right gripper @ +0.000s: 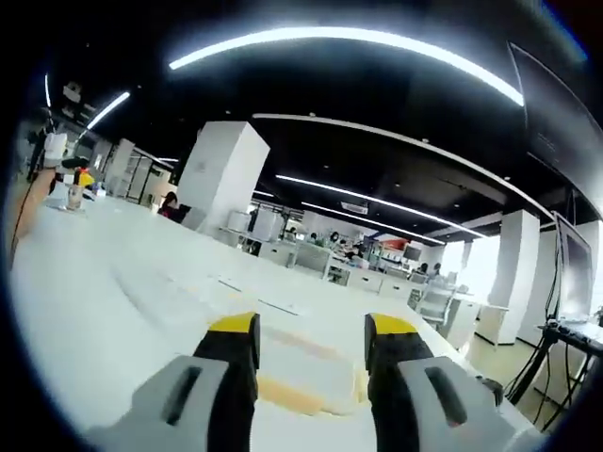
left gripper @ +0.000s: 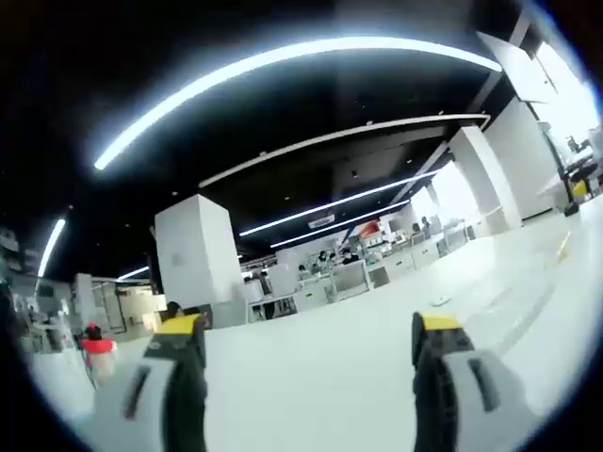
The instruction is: Snap each plastic latch of the storage box into its locked position after aligning the lid with the box until every specified latch is closed and the lid sits flush.
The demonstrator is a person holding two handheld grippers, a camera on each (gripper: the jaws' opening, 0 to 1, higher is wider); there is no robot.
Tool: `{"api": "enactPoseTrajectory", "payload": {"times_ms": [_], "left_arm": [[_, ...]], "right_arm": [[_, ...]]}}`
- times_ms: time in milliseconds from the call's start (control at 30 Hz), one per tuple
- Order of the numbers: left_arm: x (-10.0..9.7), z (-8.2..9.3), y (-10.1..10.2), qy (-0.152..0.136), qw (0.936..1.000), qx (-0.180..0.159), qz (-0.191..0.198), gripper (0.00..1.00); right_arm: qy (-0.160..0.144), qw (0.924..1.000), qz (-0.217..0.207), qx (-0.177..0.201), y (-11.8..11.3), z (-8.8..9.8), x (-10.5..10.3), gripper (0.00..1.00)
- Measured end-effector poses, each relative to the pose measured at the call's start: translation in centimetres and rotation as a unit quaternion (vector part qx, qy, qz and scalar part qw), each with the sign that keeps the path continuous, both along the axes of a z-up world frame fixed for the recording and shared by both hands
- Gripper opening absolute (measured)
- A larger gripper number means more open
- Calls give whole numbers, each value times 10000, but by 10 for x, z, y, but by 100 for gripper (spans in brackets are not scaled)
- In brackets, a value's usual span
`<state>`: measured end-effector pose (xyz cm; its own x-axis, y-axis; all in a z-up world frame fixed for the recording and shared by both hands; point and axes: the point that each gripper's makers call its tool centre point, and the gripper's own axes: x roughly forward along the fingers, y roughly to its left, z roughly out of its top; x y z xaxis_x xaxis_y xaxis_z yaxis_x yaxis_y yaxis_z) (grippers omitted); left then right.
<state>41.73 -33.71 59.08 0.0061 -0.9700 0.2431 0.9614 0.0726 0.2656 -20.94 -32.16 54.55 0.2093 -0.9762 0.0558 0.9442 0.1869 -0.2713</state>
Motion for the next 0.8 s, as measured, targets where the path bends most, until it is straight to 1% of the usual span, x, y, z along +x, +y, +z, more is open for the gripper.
{"api": "enactPoseTrajectory", "payload": {"times_ms": [267, 400, 500, 633, 800], "left_arm": [[-5, -1, -4, -56, 10000, 47, -43, 91], [-6, -3, -5, -67, 9999, 95, -65, 91], [-9, -1, -5, -44, 9999, 58, -129, 91], [-9, 2, -4, -33, 9999, 4, -134, 92], [-6, 5, -3, -8, 9999, -72, -105, 92]], "right_arm": [[20, 10000, 24, 19, -2, -1, 1, 45], [91, 9999, 57, -4, -2, 0, 2, 44], [107, 9998, 177, -33, -2, 1, 7, 44], [187, 9997, 176, -30, -3, 0, 8, 44], [171, 9991, 312, -209, -2, 7, 13, 44]]}}
